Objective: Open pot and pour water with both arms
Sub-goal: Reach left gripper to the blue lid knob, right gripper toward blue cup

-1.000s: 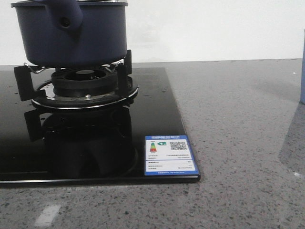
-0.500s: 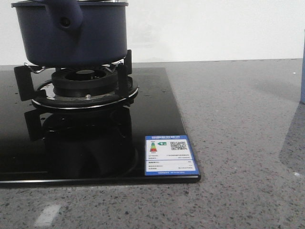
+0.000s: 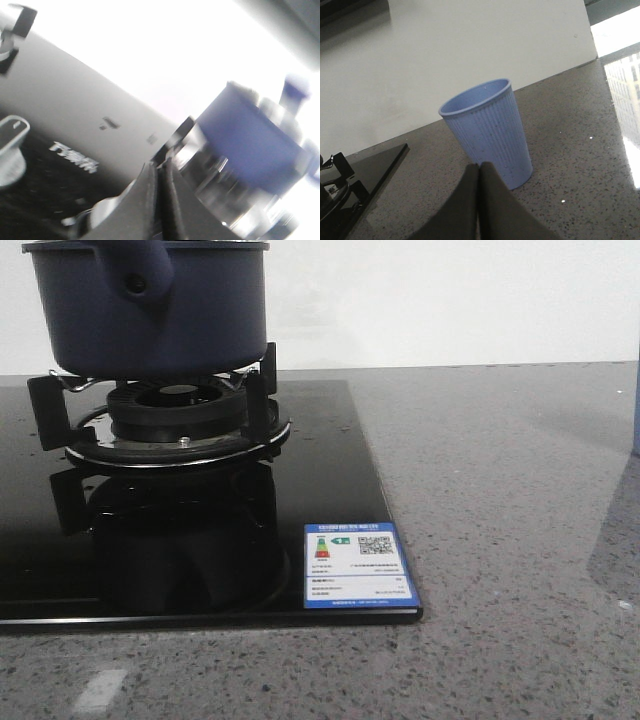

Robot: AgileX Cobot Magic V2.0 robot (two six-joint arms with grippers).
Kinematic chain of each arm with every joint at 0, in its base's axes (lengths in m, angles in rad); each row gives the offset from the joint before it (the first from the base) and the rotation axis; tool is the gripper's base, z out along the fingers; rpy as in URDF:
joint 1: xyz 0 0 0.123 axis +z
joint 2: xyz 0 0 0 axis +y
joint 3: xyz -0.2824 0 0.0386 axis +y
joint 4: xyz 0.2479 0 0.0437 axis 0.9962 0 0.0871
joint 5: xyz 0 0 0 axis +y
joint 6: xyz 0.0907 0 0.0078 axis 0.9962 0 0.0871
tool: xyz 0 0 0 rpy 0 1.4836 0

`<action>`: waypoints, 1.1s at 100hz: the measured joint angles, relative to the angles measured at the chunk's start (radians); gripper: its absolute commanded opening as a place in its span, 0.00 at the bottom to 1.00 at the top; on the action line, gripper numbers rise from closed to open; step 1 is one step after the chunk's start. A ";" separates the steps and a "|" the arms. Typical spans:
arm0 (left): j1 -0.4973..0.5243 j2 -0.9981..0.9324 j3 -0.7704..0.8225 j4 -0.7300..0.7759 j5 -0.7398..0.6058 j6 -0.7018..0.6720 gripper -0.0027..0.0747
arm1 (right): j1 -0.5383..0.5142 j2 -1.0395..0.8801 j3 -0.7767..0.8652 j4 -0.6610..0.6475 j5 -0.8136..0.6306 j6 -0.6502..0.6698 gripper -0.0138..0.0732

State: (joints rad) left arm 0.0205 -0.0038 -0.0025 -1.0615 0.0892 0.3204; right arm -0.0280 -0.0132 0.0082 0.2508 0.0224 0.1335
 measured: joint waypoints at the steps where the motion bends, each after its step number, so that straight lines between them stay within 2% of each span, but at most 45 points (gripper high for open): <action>1: 0.000 0.000 0.000 -0.012 -0.005 0.000 0.01 | 0.000 0.000 -0.003 0.000 0.006 0.000 0.09; 14: 0.000 0.000 0.000 -0.135 -0.017 0.000 0.01 | 0.000 0.000 -0.046 0.002 0.034 0.000 0.09; 41: 0.000 0.000 -0.002 -0.185 -0.014 0.000 0.01 | 0.000 0.000 -0.132 -0.014 0.125 0.000 0.09; 55: 0.000 0.000 -0.081 -0.045 0.102 0.053 0.01 | 0.000 0.000 -0.201 -0.022 0.247 -0.024 0.09; 67: 0.000 0.015 -0.249 0.155 0.247 0.097 0.01 | 0.000 0.014 -0.305 -0.026 0.393 -0.089 0.09; 81: 0.000 0.151 -0.438 0.345 0.408 0.107 0.01 | 0.000 0.117 -0.443 -0.025 0.563 -0.114 0.09; 94: -0.040 0.278 -0.563 0.413 0.481 0.123 0.01 | 0.000 0.233 -0.551 0.024 0.677 -0.120 0.09; 110: -0.136 0.380 -0.657 0.431 0.535 0.170 0.01 | 0.040 0.300 -0.624 0.094 0.690 -0.122 0.09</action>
State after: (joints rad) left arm -0.1159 0.3765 -0.6599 -0.6307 0.6238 0.4904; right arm 0.0123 0.2870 -0.6155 0.3444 0.7123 0.0119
